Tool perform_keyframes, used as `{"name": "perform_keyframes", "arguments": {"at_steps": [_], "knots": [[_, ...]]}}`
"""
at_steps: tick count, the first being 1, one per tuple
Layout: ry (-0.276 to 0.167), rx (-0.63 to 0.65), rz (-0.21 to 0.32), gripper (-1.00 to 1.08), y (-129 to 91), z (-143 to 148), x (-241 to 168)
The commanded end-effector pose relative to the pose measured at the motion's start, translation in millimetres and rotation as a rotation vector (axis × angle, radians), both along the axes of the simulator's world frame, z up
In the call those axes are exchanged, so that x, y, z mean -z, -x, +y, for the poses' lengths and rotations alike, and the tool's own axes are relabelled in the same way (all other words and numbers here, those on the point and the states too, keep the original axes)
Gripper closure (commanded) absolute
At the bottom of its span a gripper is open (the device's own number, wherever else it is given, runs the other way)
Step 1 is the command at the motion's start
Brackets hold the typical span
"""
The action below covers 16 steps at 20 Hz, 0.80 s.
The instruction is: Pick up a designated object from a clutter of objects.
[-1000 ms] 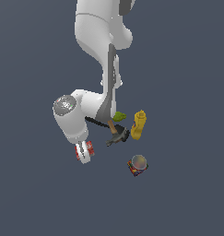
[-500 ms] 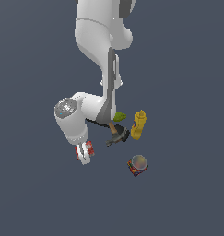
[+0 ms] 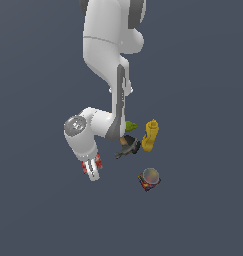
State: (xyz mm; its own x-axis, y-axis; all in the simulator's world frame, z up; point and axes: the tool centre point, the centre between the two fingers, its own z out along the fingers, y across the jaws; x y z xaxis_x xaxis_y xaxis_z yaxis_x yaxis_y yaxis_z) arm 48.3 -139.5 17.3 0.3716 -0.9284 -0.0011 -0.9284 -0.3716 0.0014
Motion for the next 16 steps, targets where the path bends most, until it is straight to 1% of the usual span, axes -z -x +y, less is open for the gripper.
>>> {"name": "perform_keyframes", "arguments": {"at_steps": [1,2,16], "knots": [[0.000,0.000,-0.001,-0.92,-0.9,-0.1,2.2],[0.000,0.000,-0.001,1.08,-0.9,-0.1,2.2],[0.000,0.000,-0.002,1.08,-0.1,1.7,-2.0]]}}
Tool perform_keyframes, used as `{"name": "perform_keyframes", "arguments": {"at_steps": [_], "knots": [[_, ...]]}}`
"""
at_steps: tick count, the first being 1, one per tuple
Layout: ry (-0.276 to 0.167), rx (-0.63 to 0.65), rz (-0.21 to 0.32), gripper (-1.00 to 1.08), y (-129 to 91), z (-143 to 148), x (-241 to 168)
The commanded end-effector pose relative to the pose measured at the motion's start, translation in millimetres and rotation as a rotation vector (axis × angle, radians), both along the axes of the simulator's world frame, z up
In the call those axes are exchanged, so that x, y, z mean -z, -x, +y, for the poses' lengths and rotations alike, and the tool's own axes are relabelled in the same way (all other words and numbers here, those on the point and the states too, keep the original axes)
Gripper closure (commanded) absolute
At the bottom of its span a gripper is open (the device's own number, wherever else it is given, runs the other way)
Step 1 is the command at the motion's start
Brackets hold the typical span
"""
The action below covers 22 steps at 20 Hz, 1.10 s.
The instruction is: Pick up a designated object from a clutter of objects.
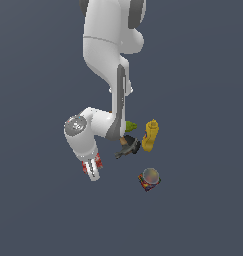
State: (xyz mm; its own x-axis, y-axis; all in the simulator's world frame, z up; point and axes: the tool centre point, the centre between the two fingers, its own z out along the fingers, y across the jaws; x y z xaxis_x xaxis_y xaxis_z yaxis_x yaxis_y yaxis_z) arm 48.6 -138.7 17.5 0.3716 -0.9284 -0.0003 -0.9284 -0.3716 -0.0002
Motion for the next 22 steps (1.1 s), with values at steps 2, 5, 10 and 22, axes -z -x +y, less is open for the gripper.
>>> {"name": "perform_keyframes", "arguments": {"at_steps": [2,5,10,22], "knots": [[0.000,0.000,-0.001,1.08,2,3,-6],[-0.001,0.000,-0.001,1.08,5,8,-15],[-0.001,0.000,-0.001,1.08,12,20,-39],[-0.002,0.001,-0.001,1.08,42,66,-134]]}}
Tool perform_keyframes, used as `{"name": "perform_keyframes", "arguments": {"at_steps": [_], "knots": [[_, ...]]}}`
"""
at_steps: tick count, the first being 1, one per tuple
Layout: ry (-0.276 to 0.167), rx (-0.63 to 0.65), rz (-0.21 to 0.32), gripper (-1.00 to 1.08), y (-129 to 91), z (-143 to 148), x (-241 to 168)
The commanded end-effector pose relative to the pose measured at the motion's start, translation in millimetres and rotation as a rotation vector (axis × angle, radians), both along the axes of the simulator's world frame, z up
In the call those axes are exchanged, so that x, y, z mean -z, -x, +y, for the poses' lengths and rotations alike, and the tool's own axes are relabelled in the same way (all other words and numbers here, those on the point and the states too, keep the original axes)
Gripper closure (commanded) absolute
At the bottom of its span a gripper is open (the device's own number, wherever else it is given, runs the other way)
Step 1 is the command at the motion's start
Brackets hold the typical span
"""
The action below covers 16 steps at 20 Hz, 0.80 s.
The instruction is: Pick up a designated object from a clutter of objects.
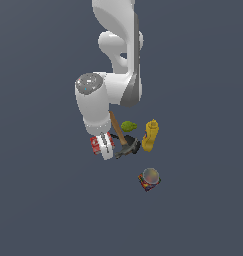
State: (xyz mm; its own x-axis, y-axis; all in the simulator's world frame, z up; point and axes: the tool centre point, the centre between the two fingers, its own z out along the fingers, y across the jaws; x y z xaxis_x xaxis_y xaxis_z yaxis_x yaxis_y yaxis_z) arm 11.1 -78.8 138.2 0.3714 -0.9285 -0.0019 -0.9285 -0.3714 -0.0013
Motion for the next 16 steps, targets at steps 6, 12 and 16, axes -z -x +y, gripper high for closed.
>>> {"name": "perform_keyframes", "arguments": {"at_steps": [6,12,16], "knots": [[0.002,0.001,0.000,1.08,21,32,-68],[0.005,0.002,0.000,1.08,38,61,-129],[0.006,0.002,0.000,1.08,49,79,-167]]}}
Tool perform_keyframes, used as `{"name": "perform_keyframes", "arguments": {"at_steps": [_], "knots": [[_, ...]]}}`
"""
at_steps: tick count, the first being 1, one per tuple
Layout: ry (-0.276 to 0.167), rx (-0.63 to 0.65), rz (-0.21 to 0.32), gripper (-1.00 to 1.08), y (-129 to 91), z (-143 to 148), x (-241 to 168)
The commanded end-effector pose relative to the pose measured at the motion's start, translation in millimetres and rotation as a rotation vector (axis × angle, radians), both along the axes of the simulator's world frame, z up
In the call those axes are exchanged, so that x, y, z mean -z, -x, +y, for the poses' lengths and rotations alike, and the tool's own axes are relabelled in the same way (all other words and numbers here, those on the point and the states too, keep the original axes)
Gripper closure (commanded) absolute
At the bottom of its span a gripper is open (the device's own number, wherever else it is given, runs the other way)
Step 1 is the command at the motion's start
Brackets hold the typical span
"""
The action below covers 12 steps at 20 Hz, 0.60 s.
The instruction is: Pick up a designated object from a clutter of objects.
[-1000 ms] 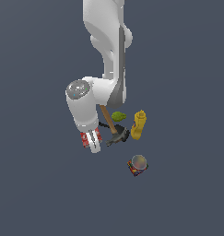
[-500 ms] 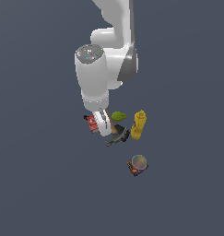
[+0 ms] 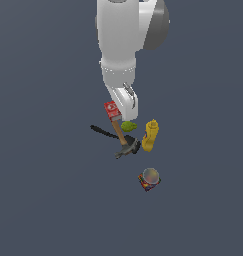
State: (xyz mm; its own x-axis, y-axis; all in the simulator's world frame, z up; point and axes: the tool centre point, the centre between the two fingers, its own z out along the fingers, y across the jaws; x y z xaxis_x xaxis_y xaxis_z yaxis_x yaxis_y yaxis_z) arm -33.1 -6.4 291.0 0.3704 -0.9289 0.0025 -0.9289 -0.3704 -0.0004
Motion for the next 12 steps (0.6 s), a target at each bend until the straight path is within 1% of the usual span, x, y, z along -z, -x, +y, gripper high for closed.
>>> {"name": "perform_keyframes", "arguments": {"at_steps": [1,7,12], "knots": [[0.002,0.001,0.001,1.08,7,11,-24],[0.001,0.000,0.001,1.08,19,35,-72],[0.000,-0.001,0.001,1.08,25,48,-98]]}}
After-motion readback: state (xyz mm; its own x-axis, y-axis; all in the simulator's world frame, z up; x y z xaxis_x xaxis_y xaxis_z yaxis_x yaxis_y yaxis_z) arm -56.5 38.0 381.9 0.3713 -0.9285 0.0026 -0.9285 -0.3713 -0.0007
